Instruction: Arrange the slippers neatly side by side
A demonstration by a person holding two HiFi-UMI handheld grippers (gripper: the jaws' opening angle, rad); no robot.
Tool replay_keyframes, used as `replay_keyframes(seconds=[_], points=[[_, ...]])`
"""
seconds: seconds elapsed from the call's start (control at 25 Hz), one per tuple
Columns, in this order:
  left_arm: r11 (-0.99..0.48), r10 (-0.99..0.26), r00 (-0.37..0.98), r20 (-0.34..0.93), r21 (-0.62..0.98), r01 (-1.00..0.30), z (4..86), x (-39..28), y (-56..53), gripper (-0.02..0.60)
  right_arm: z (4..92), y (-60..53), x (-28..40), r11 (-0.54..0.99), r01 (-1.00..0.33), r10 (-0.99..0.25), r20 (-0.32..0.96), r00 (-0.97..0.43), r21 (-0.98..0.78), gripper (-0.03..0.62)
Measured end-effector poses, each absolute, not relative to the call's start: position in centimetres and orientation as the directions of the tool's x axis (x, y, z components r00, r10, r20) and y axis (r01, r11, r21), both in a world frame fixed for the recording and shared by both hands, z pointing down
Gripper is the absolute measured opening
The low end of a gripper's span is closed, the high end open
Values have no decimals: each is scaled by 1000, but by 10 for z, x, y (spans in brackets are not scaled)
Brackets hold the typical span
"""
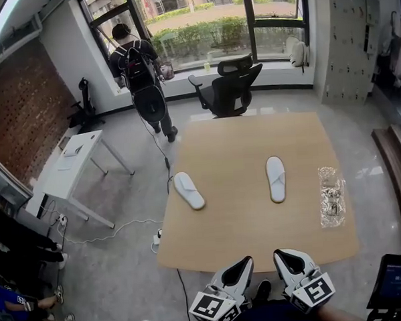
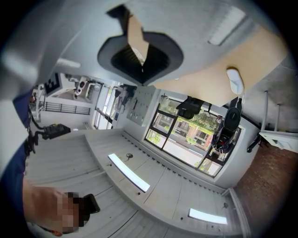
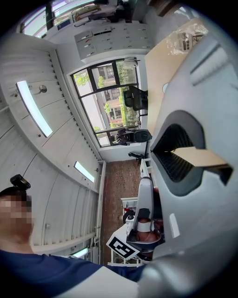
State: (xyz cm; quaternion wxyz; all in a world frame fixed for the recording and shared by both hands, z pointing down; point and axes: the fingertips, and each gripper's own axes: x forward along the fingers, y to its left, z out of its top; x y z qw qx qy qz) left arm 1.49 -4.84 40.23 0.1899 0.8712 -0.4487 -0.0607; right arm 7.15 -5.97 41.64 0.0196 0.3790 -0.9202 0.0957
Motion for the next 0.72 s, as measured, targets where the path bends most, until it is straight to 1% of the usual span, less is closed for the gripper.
replay_keyframes(seconds=[0.36,0.6,0.72], points=[[-489,-812,573,116,401,-775,401,23,-83,3,424,-95,79,690,-694,-686,122,-718,-206,9],[-471,-812,566,143,412,-780,414,8,-114,3,433,-124,70,665,-711,-701,137,-700,-228,9],[-481,-803,580,135,427,-766,424,-6,-135,3,438,-144,64,642,-735,-721,156,-676,-219,9]])
